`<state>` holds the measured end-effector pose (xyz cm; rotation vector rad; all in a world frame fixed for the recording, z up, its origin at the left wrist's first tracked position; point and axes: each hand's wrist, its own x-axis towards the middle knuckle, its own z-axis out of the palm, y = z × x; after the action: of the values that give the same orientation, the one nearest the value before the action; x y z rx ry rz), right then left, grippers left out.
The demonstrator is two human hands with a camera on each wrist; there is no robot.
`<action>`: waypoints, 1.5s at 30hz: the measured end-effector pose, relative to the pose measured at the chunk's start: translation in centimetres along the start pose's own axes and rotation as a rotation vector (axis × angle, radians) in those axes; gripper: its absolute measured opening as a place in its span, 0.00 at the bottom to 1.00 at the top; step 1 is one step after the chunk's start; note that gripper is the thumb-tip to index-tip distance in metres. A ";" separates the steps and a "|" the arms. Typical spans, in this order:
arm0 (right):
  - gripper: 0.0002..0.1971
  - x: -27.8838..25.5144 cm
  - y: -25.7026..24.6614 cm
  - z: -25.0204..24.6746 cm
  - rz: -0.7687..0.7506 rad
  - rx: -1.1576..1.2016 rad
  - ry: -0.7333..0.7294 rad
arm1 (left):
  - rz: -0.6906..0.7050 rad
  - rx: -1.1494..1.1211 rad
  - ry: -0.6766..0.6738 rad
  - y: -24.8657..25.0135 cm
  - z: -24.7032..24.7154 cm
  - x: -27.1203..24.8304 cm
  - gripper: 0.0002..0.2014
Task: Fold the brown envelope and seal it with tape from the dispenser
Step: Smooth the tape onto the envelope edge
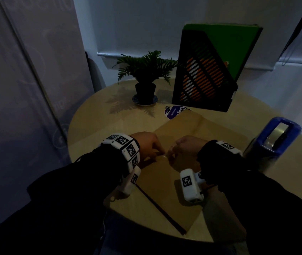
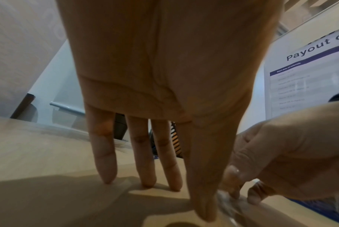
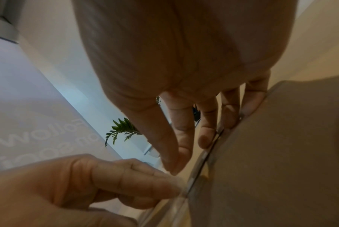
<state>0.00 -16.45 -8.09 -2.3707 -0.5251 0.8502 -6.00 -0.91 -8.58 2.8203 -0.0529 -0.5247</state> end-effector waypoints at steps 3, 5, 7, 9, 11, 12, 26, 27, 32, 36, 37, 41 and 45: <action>0.09 0.4 0.2 0.1 0.010 -0.022 0.033 | -0.014 -0.044 0.010 0.0 -0.1 0.0 0.16; 0.15 0.6 0.3 0.1 0.018 -0.043 0.034 | -0.029 -0.070 0.016 0.1 -0.2 0.2 0.14; 0.15 0.7 0.3 0.2 0.010 -0.049 0.024 | -0.054 -0.113 0.028 0.3 -0.3 0.5 0.12; 0.10 0.7 0.4 0.2 0.010 -0.047 0.019 | -0.076 -0.134 0.036 0.7 -0.4 0.8 0.11; 0.10 0.8 0.5 0.2 0.020 -0.045 0.030 | -0.091 -0.147 0.034 1.0 -0.6 1.1 0.11; 0.12 0.8 0.4 0.3 0.027 -0.044 0.037 | -0.099 -0.156 0.033 1.2 -0.7 1.2 0.11; 0.14 1.9 0.6 0.4 0.080 -0.115 0.071 | -0.186 -0.080 -0.061 2.4 -1.1 2.4 0.20; 0.13 2.0 0.6 0.3 0.076 -0.143 0.068 | -0.186 -0.083 -0.077 2.4 -1.1 2.5 0.20; 0.14 2.5 0.5 0.0 0.062 -0.256 0.040 | -0.179 -0.064 -0.091 2.2 -1.2 2.7 0.21; 0.17 2.7 0.4 0.1 0.053 -0.304 0.030 | -0.141 -0.037 -0.084 1.6 -1.1 3.1 0.21; 0.17 2.8 0.4 0.1 0.049 -0.311 0.027 | -0.129 -0.030 -0.080 1.5 -1.1 3.1 0.20; 0.18 3.1 0.4 0.1 0.046 -0.332 0.010 | -0.115 -0.031 -0.064 1.2 -0.9 3.2 0.18; 0.19 3.5 0.4 -0.1 0.042 -0.379 -0.005 | -0.099 -0.025 -0.051 1.2 -0.9 3.0 0.20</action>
<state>2.70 -14.93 -9.81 -2.7298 -0.6917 0.8346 -2.88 -2.04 -8.53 2.7961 0.0833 -0.6147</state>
